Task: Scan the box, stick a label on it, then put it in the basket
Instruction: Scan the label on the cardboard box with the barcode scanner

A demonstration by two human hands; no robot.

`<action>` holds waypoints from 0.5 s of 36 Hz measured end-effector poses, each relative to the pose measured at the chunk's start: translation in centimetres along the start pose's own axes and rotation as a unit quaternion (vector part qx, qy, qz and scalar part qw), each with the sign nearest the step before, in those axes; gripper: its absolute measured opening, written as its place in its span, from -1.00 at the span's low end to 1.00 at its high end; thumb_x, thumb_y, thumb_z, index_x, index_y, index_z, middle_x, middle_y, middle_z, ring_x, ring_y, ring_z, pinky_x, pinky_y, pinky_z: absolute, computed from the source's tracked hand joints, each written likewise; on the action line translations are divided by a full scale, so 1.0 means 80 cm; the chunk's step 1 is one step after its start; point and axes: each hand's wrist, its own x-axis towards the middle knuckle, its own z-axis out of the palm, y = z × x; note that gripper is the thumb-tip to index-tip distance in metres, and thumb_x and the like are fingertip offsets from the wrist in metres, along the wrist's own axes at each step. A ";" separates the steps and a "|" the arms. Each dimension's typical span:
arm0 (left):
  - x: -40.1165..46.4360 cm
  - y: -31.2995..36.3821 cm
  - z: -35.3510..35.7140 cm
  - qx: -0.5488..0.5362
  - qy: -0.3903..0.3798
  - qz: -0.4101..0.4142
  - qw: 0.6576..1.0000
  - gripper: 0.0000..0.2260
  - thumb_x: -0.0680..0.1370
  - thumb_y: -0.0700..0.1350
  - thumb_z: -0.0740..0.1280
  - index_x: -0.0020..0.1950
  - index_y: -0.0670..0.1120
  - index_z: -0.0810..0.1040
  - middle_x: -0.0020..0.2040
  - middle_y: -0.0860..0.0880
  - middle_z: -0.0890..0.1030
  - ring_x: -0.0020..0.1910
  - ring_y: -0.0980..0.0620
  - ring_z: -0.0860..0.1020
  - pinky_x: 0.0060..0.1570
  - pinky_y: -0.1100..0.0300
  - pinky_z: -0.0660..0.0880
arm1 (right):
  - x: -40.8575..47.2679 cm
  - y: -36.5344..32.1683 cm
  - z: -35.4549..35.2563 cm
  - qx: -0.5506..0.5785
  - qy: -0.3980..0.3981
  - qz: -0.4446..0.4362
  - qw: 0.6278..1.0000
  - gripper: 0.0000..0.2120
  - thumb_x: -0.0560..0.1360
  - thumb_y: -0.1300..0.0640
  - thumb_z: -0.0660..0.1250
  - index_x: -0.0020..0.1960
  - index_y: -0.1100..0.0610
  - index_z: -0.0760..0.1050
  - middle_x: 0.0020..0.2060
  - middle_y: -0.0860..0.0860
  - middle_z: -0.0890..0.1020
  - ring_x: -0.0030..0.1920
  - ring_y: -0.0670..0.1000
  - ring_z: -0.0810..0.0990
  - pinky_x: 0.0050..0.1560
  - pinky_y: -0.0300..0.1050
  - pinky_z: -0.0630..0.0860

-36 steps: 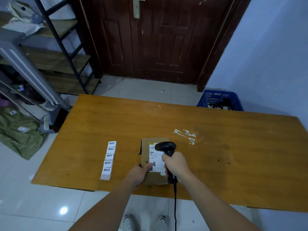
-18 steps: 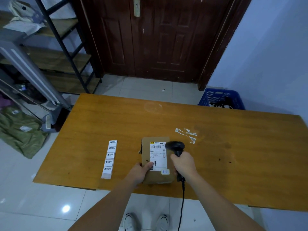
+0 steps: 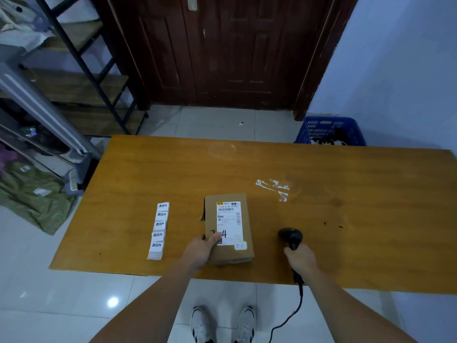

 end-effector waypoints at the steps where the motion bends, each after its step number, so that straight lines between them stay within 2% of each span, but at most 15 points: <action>1: 0.001 0.000 0.000 -0.002 0.001 -0.004 1.000 -0.31 0.54 0.37 0.28 0.51 -0.05 0.36 0.30 -0.07 0.53 0.09 -0.07 0.48 -0.06 -0.06 0.53 | 0.001 0.001 0.000 0.000 -0.003 0.000 1.000 -0.83 0.65 0.08 0.32 -0.02 0.15 0.39 -0.28 0.06 0.49 -0.30 0.07 0.50 -0.31 -0.08 0.41; 4: -0.001 0.001 0.000 -0.004 0.003 -0.015 1.000 -0.31 0.54 0.37 0.28 0.52 -0.04 0.34 0.37 -0.10 0.50 0.12 -0.10 0.46 -0.05 -0.11 0.55 | 0.005 0.003 -0.003 0.018 -0.006 0.004 1.000 -0.83 0.65 0.09 0.32 0.06 0.20 0.43 -0.21 0.12 0.55 -0.23 0.11 0.56 -0.23 -0.03 0.48; 7: -0.002 0.001 0.002 -0.010 0.005 -0.021 1.000 -0.31 0.54 0.36 0.28 0.52 -0.03 0.33 0.32 -0.07 0.50 0.13 -0.10 0.46 -0.01 -0.13 0.55 | 0.008 0.003 -0.004 0.041 -0.017 0.011 0.999 -0.73 0.65 0.05 0.33 0.21 0.23 0.43 -0.01 0.23 0.65 -0.06 0.23 0.67 -0.09 0.08 0.58; 9: -0.003 0.001 0.003 -0.012 0.007 -0.023 1.000 -0.31 0.54 0.36 0.28 0.53 -0.03 0.33 0.35 -0.08 0.50 0.14 -0.10 0.46 0.02 -0.15 0.55 | 0.012 0.004 -0.005 0.056 -0.023 0.017 0.998 -0.67 0.65 0.02 0.34 0.28 0.22 0.43 0.08 0.27 0.66 0.03 0.26 0.67 0.05 0.14 0.60; 13: -0.004 0.001 0.005 -0.012 0.015 -0.030 0.999 -0.33 0.55 0.35 0.28 0.51 -0.04 0.36 0.36 -0.09 0.51 0.15 -0.12 0.48 0.09 -0.19 0.56 | 0.020 0.006 -0.006 0.077 -0.041 0.022 0.996 -0.59 0.64 -0.03 0.35 0.33 0.25 0.47 0.15 0.26 0.65 0.14 0.26 0.64 0.19 0.15 0.57; 16: -0.007 0.002 0.006 -0.013 0.023 -0.033 0.999 -0.34 0.55 0.36 0.28 0.50 -0.04 0.38 0.31 -0.09 0.52 0.16 -0.13 0.48 0.13 -0.21 0.56 | 0.023 0.007 -0.010 0.060 -0.058 0.016 0.996 -0.56 0.64 -0.08 0.34 0.33 0.24 0.50 0.20 0.23 0.64 0.19 0.24 0.62 0.15 0.06 0.52; 18: -0.010 0.003 0.006 -0.013 0.027 -0.034 0.999 -0.34 0.55 0.35 0.27 0.50 -0.04 0.39 0.24 -0.06 0.52 0.16 -0.13 0.49 0.13 -0.20 0.56 | 0.023 0.006 -0.014 0.043 -0.058 0.004 0.997 -0.60 0.64 -0.11 0.34 0.24 0.23 0.54 0.11 0.20 0.66 0.11 0.19 0.62 0.06 0.01 0.50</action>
